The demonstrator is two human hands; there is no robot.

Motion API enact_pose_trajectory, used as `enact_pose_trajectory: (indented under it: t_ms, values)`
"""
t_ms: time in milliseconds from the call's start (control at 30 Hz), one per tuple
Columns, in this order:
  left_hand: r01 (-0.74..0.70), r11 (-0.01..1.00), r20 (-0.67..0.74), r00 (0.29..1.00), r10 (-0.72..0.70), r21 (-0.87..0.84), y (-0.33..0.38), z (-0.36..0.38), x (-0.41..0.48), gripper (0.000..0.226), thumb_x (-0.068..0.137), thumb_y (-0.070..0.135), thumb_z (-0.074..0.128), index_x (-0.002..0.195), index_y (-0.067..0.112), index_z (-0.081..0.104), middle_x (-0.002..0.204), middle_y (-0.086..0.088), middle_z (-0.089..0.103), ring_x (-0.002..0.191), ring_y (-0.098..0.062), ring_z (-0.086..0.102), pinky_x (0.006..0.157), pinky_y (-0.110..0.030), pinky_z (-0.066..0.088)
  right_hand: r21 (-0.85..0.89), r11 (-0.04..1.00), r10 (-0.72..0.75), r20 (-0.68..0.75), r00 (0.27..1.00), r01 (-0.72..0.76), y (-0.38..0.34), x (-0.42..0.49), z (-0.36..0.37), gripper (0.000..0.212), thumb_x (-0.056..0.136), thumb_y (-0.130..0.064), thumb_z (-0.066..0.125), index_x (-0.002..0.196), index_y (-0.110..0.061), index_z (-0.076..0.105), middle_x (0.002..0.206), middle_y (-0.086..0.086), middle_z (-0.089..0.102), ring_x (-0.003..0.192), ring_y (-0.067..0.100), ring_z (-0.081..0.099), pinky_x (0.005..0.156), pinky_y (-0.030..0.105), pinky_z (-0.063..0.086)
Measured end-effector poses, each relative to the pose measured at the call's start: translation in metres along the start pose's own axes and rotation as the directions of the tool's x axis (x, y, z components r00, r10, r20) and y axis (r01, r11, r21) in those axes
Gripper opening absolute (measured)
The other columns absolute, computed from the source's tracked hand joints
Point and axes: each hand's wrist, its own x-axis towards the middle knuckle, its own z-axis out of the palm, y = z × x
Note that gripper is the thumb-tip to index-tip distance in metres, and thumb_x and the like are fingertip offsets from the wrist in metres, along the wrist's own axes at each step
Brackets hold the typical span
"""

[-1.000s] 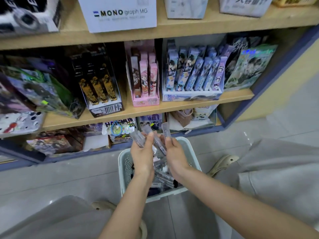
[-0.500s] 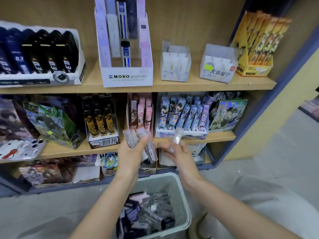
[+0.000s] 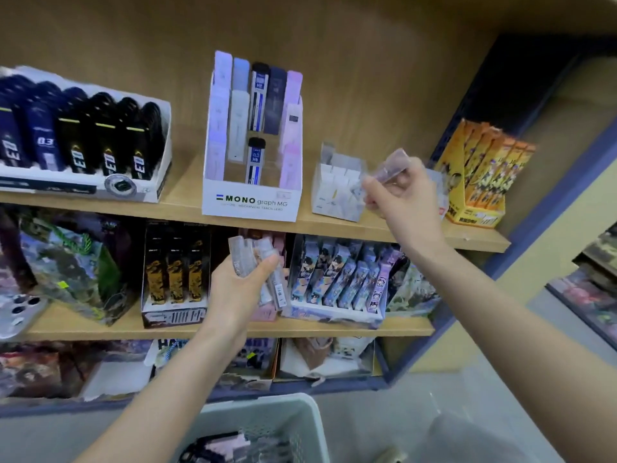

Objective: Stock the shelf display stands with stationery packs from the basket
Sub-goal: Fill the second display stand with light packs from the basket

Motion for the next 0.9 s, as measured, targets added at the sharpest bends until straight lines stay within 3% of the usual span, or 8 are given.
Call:
enact_pose_trajectory:
  t_ms: [100, 233, 300, 433, 500, 700, 800, 900]
  values:
    - [0.008, 1.000, -0.003, 1.000, -0.008, -0.020, -0.002, -0.001, 0.004, 0.012, 0.086, 0.015, 0.067, 0.098, 0.017, 0.065, 0.098, -0.011, 0.072, 0.096, -0.026, 0.068, 0.073, -0.037, 0.056, -0.082, 0.994, -0.078, -0.047, 0.996, 0.074, 0.002, 0.036, 0.014, 0.018, 0.094, -0.008, 0.053, 0.084, -0.018, 0.042, 0.078, 0.002, 0.057, 0.062, 0.008, 0.059, 0.065, 0.026, 0.055]
    - [0.014, 1.000, -0.016, 1.000, -0.014, -0.016, -0.002, -0.006, 0.007, 0.012, 0.088, 0.018, 0.065, 0.100, 0.019, 0.066, 0.099, -0.010, 0.072, 0.099, -0.027, 0.067, 0.089, -0.049, 0.053, -0.271, 0.959, -0.091, -0.019, 0.996, 0.083, 0.009, 0.069, 0.033, 0.010, 0.098, -0.022, 0.047, 0.090, -0.016, 0.051, 0.081, 0.006, 0.065, 0.078, 0.020, 0.067, 0.079, 0.041, 0.055]
    - [0.019, 1.000, -0.014, 1.000, -0.019, -0.012, -0.003, -0.008, 0.008, 0.013, 0.089, 0.020, 0.065, 0.102, 0.019, 0.067, 0.097, -0.009, 0.072, 0.098, -0.025, 0.067, 0.087, -0.046, 0.053, -0.333, 0.937, -0.103, 0.039, 0.994, 0.110, 0.010, 0.079, 0.039, 0.009, 0.097, -0.021, 0.050, 0.089, -0.017, 0.053, 0.082, 0.005, 0.066, 0.079, 0.019, 0.067, 0.080, 0.041, 0.055]
    - [0.047, 0.999, -0.028, 0.998, -0.047, -0.011, -0.006, -0.008, 0.004, 0.007, 0.088, 0.019, 0.064, 0.095, 0.018, 0.067, 0.076, 0.004, 0.072, 0.070, -0.008, 0.068, 0.048, -0.019, 0.050, -0.416, 0.887, -0.160, 0.129, 0.979, 0.200, 0.013, 0.091, 0.039, 0.002, 0.096, -0.014, 0.053, 0.098, -0.013, 0.053, 0.076, -0.009, 0.058, 0.065, 0.001, 0.061, 0.076, 0.031, 0.055]
    - [0.064, 0.998, -0.023, 0.998, -0.064, 0.001, -0.009, -0.008, 0.002, 0.011, 0.089, 0.020, 0.065, 0.099, 0.017, 0.067, 0.079, 0.003, 0.072, 0.066, -0.005, 0.067, 0.042, -0.013, 0.046, -0.413, 0.881, -0.186, 0.142, 0.972, 0.229, 0.013, 0.093, 0.038, 0.007, 0.095, -0.011, 0.054, 0.101, -0.010, 0.053, 0.080, -0.007, 0.059, 0.063, 0.003, 0.061, 0.075, 0.030, 0.055]
    - [0.090, 0.996, -0.039, 0.995, -0.090, -0.008, -0.012, -0.007, 0.002, 0.014, 0.088, 0.021, 0.066, 0.101, 0.018, 0.067, 0.092, -0.002, 0.072, 0.090, -0.017, 0.067, 0.062, -0.028, 0.049, -0.471, 0.835, -0.207, 0.212, 0.955, 0.285, 0.004, 0.104, 0.040, 0.009, 0.093, -0.005, 0.053, 0.094, -0.011, 0.060, 0.068, -0.011, 0.055, 0.070, 0.016, 0.061, 0.082, 0.036, 0.052]
    - [0.082, 0.997, -0.035, 0.996, -0.083, -0.011, -0.011, -0.007, 0.002, 0.012, 0.089, 0.020, 0.064, 0.101, 0.017, 0.066, 0.091, -0.002, 0.072, 0.080, -0.010, 0.068, 0.058, -0.024, 0.049, -0.496, 0.823, -0.200, 0.203, 0.959, 0.277, 0.002, 0.107, 0.040, 0.009, 0.093, -0.010, 0.053, 0.097, -0.012, 0.061, 0.076, -0.003, 0.058, 0.081, 0.023, 0.064, 0.083, 0.035, 0.051]
    - [0.081, 0.997, -0.040, 0.996, -0.081, -0.001, -0.011, -0.006, 0.003, 0.011, 0.088, 0.020, 0.065, 0.099, 0.020, 0.066, 0.092, -0.003, 0.071, 0.086, -0.015, 0.067, 0.060, -0.027, 0.049, -0.501, 0.836, -0.122, 0.233, 0.965, 0.226, 0.006, 0.106, 0.040, 0.013, 0.093, -0.010, 0.052, 0.101, -0.009, 0.062, 0.077, -0.003, 0.056, 0.083, 0.025, 0.064, 0.084, 0.037, 0.052]
